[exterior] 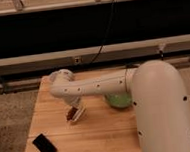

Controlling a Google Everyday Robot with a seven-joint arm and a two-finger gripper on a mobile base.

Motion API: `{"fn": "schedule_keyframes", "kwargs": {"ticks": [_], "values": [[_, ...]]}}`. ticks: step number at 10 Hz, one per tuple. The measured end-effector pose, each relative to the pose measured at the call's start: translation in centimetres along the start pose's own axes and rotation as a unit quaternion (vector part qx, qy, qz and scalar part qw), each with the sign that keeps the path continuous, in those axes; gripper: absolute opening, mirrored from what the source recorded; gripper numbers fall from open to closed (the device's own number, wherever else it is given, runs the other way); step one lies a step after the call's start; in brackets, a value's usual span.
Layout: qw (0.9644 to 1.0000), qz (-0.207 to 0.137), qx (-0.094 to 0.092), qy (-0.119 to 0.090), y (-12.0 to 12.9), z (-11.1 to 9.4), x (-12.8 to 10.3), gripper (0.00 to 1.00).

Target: Place the pepper on the white sponge

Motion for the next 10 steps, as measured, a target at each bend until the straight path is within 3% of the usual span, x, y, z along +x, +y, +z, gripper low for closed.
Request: {"fn": "schedule_keyframes", "kwargs": {"ticks": [5,7,10], "values": [[1.0000,0.003,0.005,-0.006,-1.3,0.4,0.3,0.64],[0.9999,0.006,0.007,-0.008,-1.5,0.7,0.3,0.79],[0.9998,0.011,0.009,-0.011,-1.4,0.9,0.5,0.80]]}}
